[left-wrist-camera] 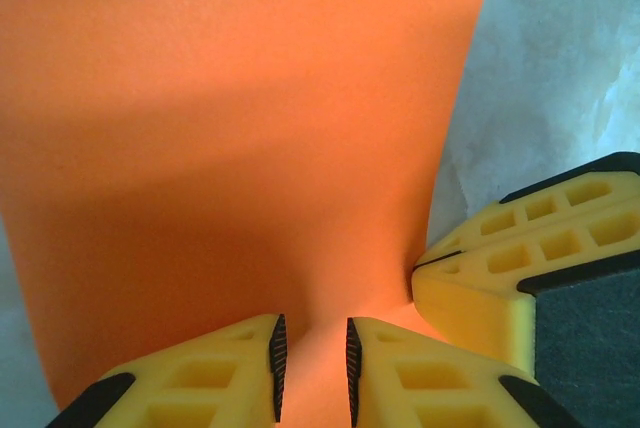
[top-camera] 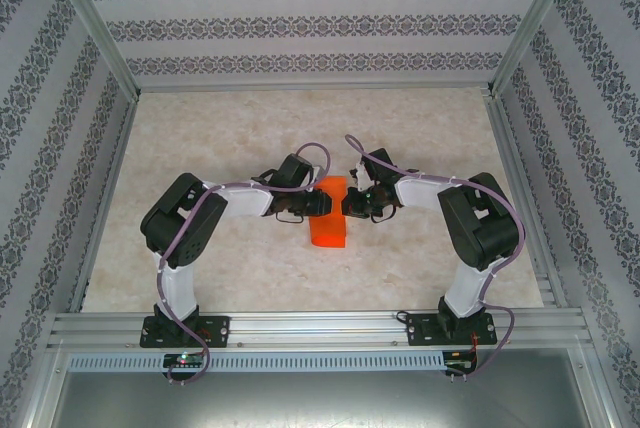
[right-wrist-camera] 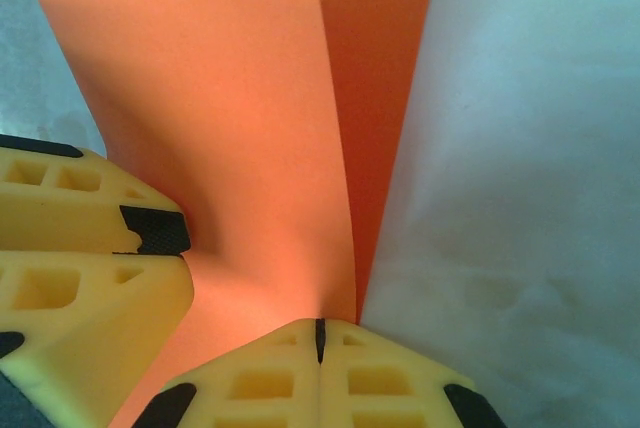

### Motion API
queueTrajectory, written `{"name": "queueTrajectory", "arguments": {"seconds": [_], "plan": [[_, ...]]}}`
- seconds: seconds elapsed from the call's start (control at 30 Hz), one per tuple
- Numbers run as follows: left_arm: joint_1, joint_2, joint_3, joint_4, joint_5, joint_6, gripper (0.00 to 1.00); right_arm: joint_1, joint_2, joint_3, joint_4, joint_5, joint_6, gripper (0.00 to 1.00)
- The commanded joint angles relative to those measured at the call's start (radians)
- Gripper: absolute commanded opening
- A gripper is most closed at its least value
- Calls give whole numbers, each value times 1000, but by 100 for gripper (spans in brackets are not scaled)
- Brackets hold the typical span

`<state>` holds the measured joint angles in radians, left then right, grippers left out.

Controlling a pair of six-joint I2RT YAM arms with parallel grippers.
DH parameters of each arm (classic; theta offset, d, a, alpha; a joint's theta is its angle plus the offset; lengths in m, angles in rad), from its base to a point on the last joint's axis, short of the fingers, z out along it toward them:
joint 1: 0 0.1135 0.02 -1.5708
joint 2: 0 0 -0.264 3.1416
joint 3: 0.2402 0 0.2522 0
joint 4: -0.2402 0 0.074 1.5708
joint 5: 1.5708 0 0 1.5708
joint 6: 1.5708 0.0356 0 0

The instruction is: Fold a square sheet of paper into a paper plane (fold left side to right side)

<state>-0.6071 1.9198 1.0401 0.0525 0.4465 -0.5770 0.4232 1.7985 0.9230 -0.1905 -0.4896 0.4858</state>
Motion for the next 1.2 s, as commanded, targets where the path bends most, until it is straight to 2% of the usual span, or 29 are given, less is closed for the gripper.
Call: {"name": "queueTrajectory", "arguments": {"seconds": [0.0,0.4,0.8,1.17], "plan": [[-16,21,-3,-69,-40,0,27,2,16,-24,-64,35,-23,0],[-25,44,6,-101,-61,2,26,-42,-75,84,-35,-50,-10,0],[-28,44,17,-109,-67,6,26,-37,82,208,40,-102,44,0],[-29,11,29,-115,-57,16,27,-31,199,246,-28,-29,22,0]]}}
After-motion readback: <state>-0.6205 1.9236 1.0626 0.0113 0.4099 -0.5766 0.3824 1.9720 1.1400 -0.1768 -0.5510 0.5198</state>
